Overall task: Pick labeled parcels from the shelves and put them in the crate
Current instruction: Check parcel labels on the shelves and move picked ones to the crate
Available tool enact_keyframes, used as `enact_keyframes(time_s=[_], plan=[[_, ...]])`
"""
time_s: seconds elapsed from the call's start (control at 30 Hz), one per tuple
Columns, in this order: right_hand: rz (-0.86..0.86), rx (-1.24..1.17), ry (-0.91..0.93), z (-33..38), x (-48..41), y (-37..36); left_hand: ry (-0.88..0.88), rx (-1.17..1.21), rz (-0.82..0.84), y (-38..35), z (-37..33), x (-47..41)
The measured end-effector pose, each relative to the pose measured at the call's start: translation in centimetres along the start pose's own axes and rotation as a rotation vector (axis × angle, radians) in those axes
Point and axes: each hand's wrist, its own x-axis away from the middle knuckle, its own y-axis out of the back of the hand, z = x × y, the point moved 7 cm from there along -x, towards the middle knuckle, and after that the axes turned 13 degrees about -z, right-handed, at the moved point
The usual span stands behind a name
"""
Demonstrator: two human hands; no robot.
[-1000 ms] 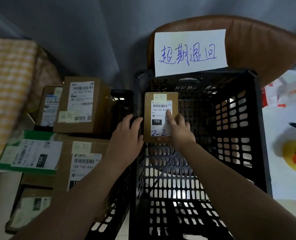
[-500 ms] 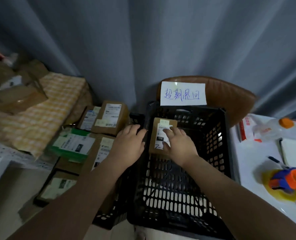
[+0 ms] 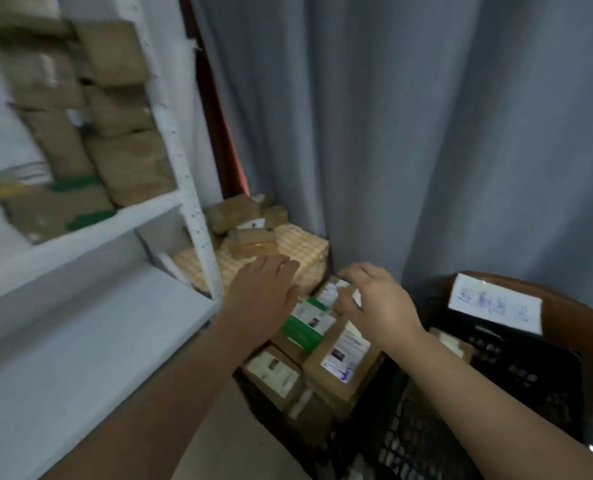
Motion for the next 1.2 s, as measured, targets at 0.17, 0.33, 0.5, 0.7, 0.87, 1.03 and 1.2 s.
enact_keyframes(time_s=[0.17,0.33,0.5,0.7,0.87,1.03,1.2], plan=[[-0.046,-0.206,0.167,14.0,-4.0,-3.9,0.154,-0.12,-0.101,9.7,9.5,3.7],[-0.077,-0.438,0.272,28.4,-6.1,-8.7,0.36,-0.292,-0.168,17.4,20.9,9.9],[-0.047,-0.536,0.279,37.7,-8.7,-13.7,0.45,-0.389,-0.188,21.6,29.6,14.3],[-0.12,-0.582,0.298,42.7,-15.3,-14.3,0.417,-0.386,-0.257,24.3,36.0,10.8],[-0.284,-0.448,0.292,42.6,-24.1,-11.0,0.381,-0.323,-0.346,26.0,38.8,2.8],[-0.441,-0.202,0.32,41.5,-33.9,-8.3,0.254,-0.443,-0.371,26.3,41.5,-7.6],[-0.342,0.072,0.433,41.0,-41.7,-8.9,0.157,-0.702,-0.345,26.0,43.6,-17.0]])
